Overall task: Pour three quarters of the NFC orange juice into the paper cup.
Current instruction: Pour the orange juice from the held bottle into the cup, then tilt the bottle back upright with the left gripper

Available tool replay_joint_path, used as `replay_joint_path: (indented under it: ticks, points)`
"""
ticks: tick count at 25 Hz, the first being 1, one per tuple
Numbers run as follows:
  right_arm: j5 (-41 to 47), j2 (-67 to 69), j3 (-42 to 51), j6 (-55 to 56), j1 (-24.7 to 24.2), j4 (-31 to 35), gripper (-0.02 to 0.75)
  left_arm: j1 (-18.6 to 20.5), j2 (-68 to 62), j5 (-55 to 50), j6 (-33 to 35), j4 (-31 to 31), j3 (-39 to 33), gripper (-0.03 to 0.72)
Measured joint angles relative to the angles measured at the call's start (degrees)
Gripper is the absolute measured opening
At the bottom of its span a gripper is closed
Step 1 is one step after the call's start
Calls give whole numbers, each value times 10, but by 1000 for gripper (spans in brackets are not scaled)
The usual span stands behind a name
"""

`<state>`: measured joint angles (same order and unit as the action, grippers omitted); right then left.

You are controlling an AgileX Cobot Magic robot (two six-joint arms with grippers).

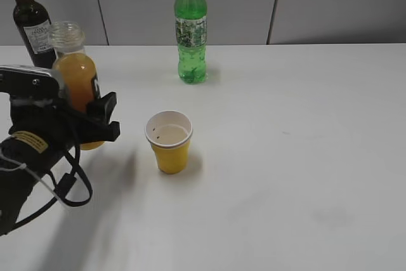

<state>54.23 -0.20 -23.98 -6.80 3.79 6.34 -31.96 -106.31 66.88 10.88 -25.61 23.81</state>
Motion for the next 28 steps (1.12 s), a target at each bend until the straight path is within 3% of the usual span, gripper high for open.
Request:
replay_joint_path:
  ticks: [6, 10, 14, 28]
  points:
    - [0, 0, 0, 0, 0, 0, 596, -80, 1, 0, 16, -138, 0, 468]
    - [0, 0, 0, 0, 0, 0, 596, -113, 1, 0, 19, -167, 0, 468]
    - [0, 0, 0, 0, 0, 0, 596, -117, 2, 0, 49, -174, 0, 468]
    - [0, 0, 0, 0, 0, 0, 596, -107, 2, 0, 258, -180, 0, 468]
